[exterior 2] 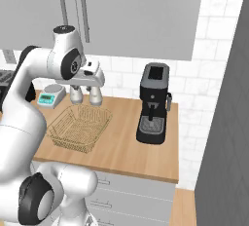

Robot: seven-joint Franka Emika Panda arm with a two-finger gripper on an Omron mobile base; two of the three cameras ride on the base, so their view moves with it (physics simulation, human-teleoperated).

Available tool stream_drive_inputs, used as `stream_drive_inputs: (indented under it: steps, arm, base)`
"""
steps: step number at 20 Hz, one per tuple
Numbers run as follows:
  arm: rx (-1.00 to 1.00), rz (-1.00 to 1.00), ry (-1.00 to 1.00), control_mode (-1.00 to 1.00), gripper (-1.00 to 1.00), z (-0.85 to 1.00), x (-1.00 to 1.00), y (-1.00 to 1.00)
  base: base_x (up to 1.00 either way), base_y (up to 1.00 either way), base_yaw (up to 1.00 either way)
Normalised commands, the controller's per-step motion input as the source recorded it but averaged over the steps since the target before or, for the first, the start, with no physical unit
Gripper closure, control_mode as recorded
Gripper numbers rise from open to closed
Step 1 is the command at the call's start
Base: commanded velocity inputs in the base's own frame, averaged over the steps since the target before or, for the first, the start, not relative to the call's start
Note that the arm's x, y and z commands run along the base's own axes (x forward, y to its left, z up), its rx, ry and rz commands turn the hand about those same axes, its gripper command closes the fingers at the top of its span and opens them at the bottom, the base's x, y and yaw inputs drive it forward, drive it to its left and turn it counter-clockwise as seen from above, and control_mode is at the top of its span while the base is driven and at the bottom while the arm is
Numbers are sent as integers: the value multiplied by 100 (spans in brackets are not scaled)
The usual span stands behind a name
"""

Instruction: Open the cabinet, pick up the bread from the cabinet and place it in the basket. Then move the basket to the dining counter.

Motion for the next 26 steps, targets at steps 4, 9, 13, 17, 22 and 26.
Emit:
stream_drive_inputs:
  steps: [4,9,13,17,22,26]
  arm:
    - [-2,0,-2,-100,-100,0,-4,0]
    - [-14,0,-31,-100,-100,2,-3,7]
    - [-16,0,-56,-100,-100,34,3,24]
    - [-12,0,-58,-100,-100,61,21,32]
    - [0,-1,-52,-100,-100,67,16,4]
    - [4,0,-33,-100,-100,64,19,-1]
  base:
    - [0,0,0]
    - [0,0,0]
    - [0,0,0]
    - [0,0,0]
    - [0,0,0]
    - [0,0,0]
